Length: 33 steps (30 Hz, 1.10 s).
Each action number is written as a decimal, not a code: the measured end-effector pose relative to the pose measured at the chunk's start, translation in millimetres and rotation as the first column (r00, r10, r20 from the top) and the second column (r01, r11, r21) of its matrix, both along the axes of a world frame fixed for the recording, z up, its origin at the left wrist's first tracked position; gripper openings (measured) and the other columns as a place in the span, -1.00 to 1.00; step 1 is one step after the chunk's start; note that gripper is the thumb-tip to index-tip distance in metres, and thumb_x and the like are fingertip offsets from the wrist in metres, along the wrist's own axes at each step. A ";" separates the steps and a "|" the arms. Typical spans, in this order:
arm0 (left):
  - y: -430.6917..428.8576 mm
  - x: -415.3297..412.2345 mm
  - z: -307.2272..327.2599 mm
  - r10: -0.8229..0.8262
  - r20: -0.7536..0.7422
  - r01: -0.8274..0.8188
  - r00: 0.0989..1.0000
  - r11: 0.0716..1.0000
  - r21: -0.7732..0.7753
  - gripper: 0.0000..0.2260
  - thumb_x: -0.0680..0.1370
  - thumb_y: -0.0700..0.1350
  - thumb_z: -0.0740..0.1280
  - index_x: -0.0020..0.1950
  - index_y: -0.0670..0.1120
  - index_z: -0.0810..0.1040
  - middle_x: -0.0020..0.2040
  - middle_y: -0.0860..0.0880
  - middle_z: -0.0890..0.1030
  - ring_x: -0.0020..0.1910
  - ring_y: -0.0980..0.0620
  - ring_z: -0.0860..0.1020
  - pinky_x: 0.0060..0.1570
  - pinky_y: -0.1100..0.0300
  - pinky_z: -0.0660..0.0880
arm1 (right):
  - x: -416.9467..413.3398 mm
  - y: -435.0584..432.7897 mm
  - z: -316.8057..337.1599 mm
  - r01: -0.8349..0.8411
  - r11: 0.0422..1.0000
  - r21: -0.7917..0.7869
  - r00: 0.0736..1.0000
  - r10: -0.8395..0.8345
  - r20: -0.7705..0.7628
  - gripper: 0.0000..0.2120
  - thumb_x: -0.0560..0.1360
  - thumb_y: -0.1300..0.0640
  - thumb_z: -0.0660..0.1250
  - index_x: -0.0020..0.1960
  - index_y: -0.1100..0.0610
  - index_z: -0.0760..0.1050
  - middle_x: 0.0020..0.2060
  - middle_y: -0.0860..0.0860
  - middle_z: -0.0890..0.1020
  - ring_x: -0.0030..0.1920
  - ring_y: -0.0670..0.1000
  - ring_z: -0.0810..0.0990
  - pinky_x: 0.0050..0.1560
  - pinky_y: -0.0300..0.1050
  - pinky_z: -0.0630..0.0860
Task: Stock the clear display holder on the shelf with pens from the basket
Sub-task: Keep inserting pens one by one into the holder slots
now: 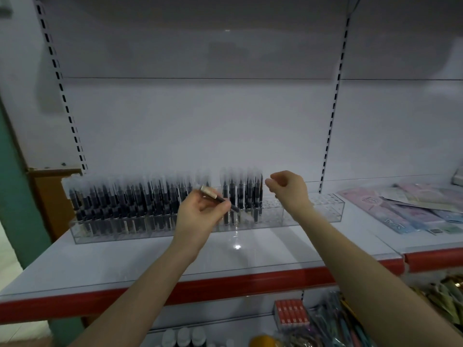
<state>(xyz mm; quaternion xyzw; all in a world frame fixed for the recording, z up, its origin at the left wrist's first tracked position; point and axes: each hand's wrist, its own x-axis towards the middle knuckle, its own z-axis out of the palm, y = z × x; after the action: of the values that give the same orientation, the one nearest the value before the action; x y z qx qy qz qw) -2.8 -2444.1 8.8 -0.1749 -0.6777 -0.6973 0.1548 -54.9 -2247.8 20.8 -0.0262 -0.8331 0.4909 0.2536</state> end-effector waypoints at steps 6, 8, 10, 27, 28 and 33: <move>17.9 5.7 -9.2 0.030 -0.193 -0.019 0.981 0.998 0.057 -0.77 0.40 -0.41 0.40 -0.20 -0.10 0.49 -0.18 -0.06 0.63 -0.18 0.17 0.63 -0.14 0.37 0.52 | 64.0 -29.6 -15.9 -0.143 0.872 -0.468 0.938 0.271 0.218 -0.71 0.53 -0.03 0.29 -0.20 0.17 0.55 -0.41 0.02 0.63 -0.42 -0.08 0.59 -0.37 -0.26 0.47; 22.5 8.4 -16.4 0.030 -0.258 -0.037 0.966 0.999 -0.021 -0.76 0.40 -0.38 0.43 -0.19 -0.05 0.50 -0.15 -0.03 0.63 -0.13 0.14 0.62 -0.10 0.37 0.52 | 66.9 -34.4 -20.6 -0.183 0.737 -0.651 0.873 0.426 0.238 -0.72 0.53 -0.06 0.27 -0.12 0.15 0.55 -0.40 -0.03 0.65 -0.39 -0.12 0.62 -0.32 -0.24 0.46; 23.3 11.4 -23.4 -0.002 -0.314 -0.033 0.949 0.994 -0.105 -0.76 0.40 -0.35 0.44 -0.16 -0.03 0.51 -0.13 0.00 0.62 -0.09 0.16 0.60 -0.06 0.39 0.50 | 64.8 -35.7 -21.7 -0.191 0.548 -0.814 0.841 0.519 0.152 -0.77 0.55 -0.01 0.25 -0.12 0.14 0.51 -0.45 -0.06 0.62 -0.44 -0.15 0.58 -0.41 -0.29 0.43; -16.4 11.1 -54.5 -0.021 0.000 0.011 1.000 0.504 -0.864 -0.61 0.39 0.27 0.38 0.07 0.05 0.61 0.12 0.13 0.56 0.09 0.18 0.47 0.13 0.27 0.39 | 17.2 0.0 20.2 0.088 0.932 -0.351 0.971 -0.159 -0.179 -0.84 0.61 0.10 0.11 0.02 0.19 0.36 -0.11 0.12 0.54 -0.29 -0.05 0.57 -0.17 -0.07 0.56; -16.4 10.5 -55.2 -0.022 -0.003 0.009 1.000 0.509 -0.861 -0.63 0.40 0.25 0.38 0.05 0.05 0.62 0.10 0.14 0.56 0.08 0.19 0.48 0.12 0.27 0.39 | 14.4 -0.1 20.1 0.105 0.952 -0.288 0.969 -0.163 -0.184 -0.84 0.61 0.09 0.11 0.01 0.19 0.36 -0.10 0.12 0.54 -0.28 -0.03 0.58 -0.13 -0.02 0.56; -15.7 10.3 -54.9 -0.024 -0.027 -0.011 0.999 0.511 -0.860 -0.64 0.41 0.22 0.37 0.08 0.04 0.62 0.12 0.14 0.54 0.14 0.19 0.46 0.11 0.32 0.34 | 2.8 -8.7 16.5 0.117 0.993 -0.028 0.981 -0.119 -0.150 -0.80 0.61 0.08 0.10 0.06 0.20 0.41 -0.19 0.09 0.52 -0.11 0.25 0.61 -0.03 0.18 0.54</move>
<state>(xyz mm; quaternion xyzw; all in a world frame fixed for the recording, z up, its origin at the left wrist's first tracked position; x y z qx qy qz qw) 7.6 -2459.8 -46.1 -0.2435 -0.9303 -0.2683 0.0575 -52.1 -2256.5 37.3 -0.0405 -0.8038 0.4833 0.3445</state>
